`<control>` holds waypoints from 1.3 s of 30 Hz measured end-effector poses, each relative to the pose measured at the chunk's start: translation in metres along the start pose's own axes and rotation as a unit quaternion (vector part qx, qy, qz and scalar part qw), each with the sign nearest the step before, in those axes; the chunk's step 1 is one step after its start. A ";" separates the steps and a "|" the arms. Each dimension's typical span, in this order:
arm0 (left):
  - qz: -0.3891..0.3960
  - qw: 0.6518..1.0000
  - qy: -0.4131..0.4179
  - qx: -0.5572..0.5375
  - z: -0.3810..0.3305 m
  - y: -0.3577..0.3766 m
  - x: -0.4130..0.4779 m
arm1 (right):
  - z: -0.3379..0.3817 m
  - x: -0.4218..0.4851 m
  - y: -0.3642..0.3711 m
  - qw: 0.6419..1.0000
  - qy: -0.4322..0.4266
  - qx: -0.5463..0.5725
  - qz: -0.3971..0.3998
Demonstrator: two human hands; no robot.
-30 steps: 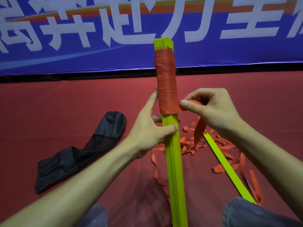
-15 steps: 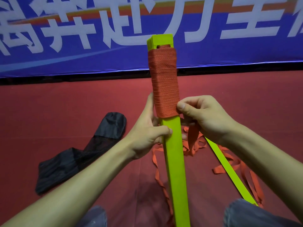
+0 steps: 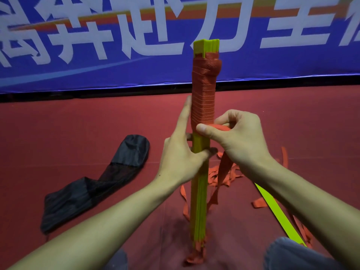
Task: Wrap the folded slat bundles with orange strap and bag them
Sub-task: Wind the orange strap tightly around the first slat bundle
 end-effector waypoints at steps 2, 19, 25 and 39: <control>0.007 1.000 -0.007 -0.016 0.001 -0.005 0.002 | -0.001 0.005 -0.001 0.999 -0.022 -0.021 0.025; 0.166 0.942 -0.051 -0.287 0.005 0.005 -0.001 | -0.012 0.020 -0.018 0.993 -0.029 0.040 0.104; 0.193 0.930 -0.036 -0.311 -0.003 0.005 -0.003 | -0.020 0.009 -0.002 0.948 0.092 0.143 0.269; 0.025 1.000 0.014 -0.004 -0.017 -0.003 -0.006 | 0.004 0.004 -0.003 0.997 0.024 0.059 0.041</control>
Point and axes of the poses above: each hand's wrist, its own x-axis towards the middle knuckle, its own y-axis out of the palm, z = x × y, the point moved 5 cm from there along x, towards the middle knuckle, and after that the axes turned 7 degrees about x, right-handed, at the moved point
